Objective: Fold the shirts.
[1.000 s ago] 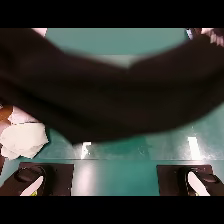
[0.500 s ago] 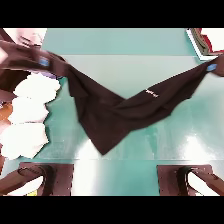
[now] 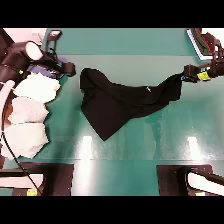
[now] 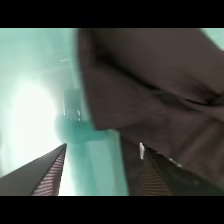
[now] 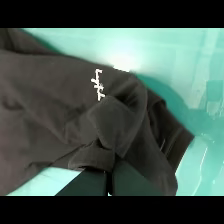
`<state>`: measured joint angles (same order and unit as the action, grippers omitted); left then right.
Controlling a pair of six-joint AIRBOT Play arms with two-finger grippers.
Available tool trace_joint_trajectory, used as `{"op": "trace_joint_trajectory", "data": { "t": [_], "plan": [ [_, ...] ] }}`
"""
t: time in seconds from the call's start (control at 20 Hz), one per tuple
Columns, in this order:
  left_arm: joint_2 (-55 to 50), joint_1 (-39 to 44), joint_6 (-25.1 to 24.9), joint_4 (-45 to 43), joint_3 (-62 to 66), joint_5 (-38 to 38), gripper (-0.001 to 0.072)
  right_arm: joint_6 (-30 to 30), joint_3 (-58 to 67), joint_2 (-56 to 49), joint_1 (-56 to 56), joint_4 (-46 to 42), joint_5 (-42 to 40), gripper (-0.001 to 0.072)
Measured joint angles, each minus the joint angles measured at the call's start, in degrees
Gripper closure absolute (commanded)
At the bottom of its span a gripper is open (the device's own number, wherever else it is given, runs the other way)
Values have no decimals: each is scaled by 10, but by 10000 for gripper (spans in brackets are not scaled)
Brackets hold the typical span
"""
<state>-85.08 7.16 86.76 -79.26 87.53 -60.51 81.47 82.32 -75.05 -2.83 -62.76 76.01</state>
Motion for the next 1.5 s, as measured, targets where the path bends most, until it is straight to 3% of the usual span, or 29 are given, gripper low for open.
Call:
{"op": "trace_joint_trajectory", "data": {
  "t": [0.25,0.5,0.75,1.05,1.5],
  "plan": [
    [67,-35,11,33,-105,-57,152,-7,34,-10,0,-3,-5,698],
    [214,19,17,173,-383,24,152,-10,42,-12,0,-4,-8,698],
    [295,149,61,296,-570,130,152,-10,43,-12,0,-4,-8,698],
    [311,295,131,363,-629,257,152,-10,43,-13,0,-2,-8,699],
    [277,342,181,396,-638,326,152,-10,44,-13,-1,1,-4,698]
  ]
}}
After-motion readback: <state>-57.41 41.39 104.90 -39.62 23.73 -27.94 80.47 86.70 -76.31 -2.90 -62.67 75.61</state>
